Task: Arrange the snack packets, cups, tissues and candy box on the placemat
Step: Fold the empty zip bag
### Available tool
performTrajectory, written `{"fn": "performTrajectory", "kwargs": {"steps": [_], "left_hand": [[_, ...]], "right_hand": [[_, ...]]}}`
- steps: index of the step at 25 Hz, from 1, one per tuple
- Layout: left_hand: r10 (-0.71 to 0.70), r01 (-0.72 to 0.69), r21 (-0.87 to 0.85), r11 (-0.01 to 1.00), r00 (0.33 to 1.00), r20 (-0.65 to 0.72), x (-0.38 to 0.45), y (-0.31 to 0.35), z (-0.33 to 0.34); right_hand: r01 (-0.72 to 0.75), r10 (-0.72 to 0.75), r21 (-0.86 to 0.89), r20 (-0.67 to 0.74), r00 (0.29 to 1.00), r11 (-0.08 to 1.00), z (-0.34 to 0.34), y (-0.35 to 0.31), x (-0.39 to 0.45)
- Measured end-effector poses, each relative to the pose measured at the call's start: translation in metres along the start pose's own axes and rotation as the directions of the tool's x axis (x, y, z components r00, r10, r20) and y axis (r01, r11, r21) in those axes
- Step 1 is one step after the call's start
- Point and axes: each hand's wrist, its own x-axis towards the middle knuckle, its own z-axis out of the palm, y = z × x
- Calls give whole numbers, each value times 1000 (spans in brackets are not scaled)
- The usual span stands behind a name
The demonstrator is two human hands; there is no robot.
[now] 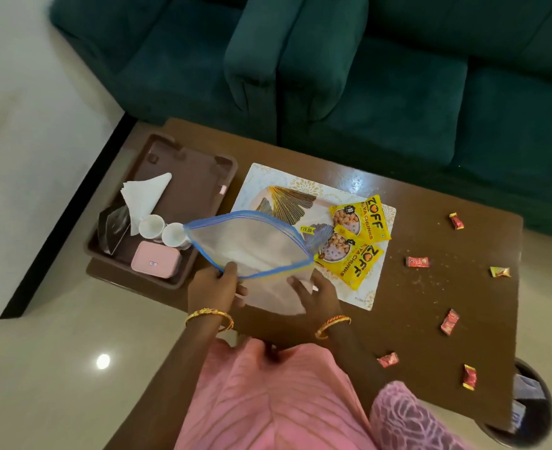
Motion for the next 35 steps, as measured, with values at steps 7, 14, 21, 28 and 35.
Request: {"fn": "performTrajectory", "kwargs": {"steps": [7,14,21,28,35], "left_hand": [[286,-273,-195,942,957,41,20,-25,-51],[-33,161,-135,978,753,657,65,-20,-62],[-57,202,-157,967,767,639,76,-33,-72],[375,-389,-28,921,863,338,46,-24,-74],[437,-725,606,329,685,583,46,-33,-92]], "right_hand": [[10,44,297,-173,984,955,-3,-49,-18],[-53,169,585,-146,975,810,4,-64,-46],[-103,248,353,-395,884,930,-1,-43,-68],[-50,64,56,-275,959,997,17,-41,-92],[-166,17,-441,-323,946,882,17,-39,-99]]}}
